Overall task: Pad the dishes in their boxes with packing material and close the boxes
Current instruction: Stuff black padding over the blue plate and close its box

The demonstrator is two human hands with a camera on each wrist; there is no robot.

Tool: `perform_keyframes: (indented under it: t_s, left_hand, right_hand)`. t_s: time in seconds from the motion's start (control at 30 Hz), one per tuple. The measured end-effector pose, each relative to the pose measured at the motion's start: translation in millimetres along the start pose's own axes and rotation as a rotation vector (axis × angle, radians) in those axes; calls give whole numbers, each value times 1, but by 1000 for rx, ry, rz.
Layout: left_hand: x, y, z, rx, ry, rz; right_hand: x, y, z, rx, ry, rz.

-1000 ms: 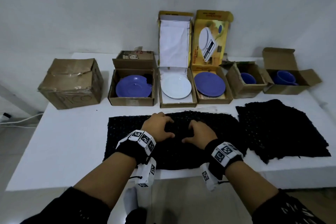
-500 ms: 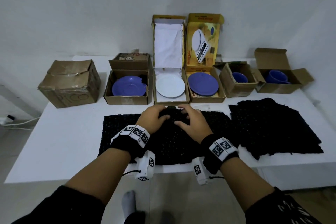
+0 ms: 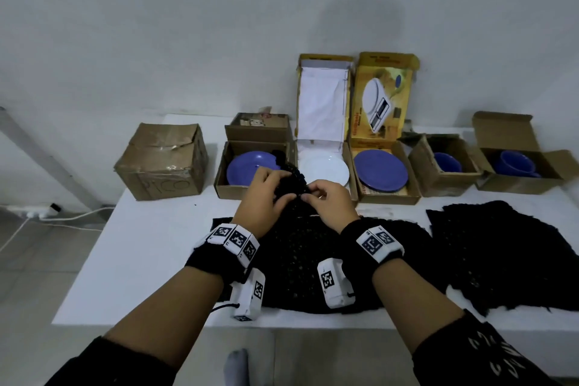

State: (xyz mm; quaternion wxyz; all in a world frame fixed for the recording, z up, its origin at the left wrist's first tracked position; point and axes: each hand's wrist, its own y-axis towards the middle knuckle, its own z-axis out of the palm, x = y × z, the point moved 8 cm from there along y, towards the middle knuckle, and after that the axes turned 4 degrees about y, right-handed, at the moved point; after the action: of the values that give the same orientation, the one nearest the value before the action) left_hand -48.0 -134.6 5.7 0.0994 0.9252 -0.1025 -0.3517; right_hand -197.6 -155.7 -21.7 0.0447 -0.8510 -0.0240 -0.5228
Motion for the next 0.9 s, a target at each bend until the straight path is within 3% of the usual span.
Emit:
perform_keyframes:
  t_s: [0.1,0.23,0.43,0.53,0.63,0.73,0.9]
  left_hand:
    - [18,8,4,133,-72,-27]
    - [45,17,-2,212,-209,-108]
    - [78,39,-22,115,-192,-135]
    - [94,49,-28,109,-236,-170]
    - [115,60,-24,119,-364,-249]
    - [136,69,-25,61,-488,-357]
    - [153,83,-20,46,-681,-477]
  right_hand:
    - [16,13,20,51,132,-18]
    - [27,33,35,37,214,-9]
    - [40,61,61,138,226,-72]
    - [40,77,71,96,272,-32]
    - [34,90,79,42,423,64]
    - [36,98,95,93,539,111]
    - [31,115,108,97,492,137]
